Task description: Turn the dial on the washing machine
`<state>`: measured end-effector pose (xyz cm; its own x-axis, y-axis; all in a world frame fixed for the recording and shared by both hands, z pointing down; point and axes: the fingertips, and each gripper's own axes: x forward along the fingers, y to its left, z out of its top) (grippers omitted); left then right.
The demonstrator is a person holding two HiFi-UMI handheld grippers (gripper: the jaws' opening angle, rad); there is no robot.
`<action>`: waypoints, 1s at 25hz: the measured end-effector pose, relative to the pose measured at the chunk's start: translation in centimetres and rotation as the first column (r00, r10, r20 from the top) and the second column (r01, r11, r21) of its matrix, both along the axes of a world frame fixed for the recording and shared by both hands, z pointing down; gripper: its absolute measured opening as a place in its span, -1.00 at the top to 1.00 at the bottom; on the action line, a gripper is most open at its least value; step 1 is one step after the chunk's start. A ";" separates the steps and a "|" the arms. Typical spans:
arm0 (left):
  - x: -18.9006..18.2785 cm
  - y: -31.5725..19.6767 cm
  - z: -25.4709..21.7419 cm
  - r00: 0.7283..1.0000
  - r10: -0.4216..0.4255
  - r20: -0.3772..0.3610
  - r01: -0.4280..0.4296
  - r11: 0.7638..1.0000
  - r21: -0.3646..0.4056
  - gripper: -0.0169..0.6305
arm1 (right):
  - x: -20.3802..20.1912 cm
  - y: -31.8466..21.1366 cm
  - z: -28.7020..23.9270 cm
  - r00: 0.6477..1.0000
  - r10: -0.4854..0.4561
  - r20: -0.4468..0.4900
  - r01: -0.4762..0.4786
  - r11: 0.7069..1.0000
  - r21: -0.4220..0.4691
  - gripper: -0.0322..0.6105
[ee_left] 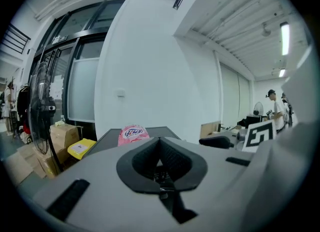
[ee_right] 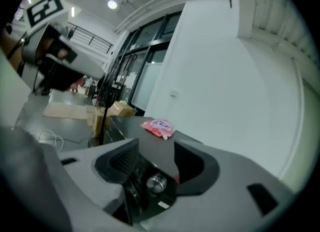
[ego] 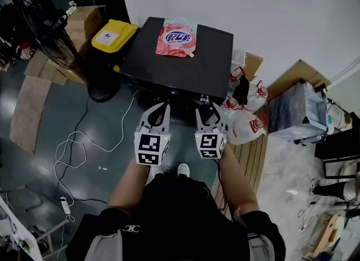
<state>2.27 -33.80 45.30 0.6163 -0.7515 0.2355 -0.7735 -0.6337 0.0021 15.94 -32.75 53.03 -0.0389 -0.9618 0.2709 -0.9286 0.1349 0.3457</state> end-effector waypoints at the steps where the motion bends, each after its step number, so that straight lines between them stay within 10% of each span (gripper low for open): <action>1: -0.1 -0.1 0.2 1.000 -0.003 0.002 0.003 1.000 -0.005 0.96 | 0.3 -0.4 1.3 0.999 -0.005 -0.051 0.003 0.999 -0.036 0.21; 10: -1.9 -1.1 3.0 0.996 -0.070 0.049 0.073 0.996 -0.060 0.96 | 2.6 -3.9 11.8 0.898 -0.084 -0.431 -0.008 0.979 -0.205 -0.01; 20: -3.0 -0.5 5.5 0.986 -0.131 0.104 0.141 0.985 -0.102 0.96 | 4.9 -6.6 19.9 0.617 -0.125 -0.777 -0.076 0.973 -0.218 -0.01; 25: -3.9 0.4 6.3 0.979 -0.155 0.131 0.168 0.980 -0.104 0.96 | 5.5 -7.2 21.1 0.544 -0.128 -0.829 -0.093 0.973 -0.211 -0.01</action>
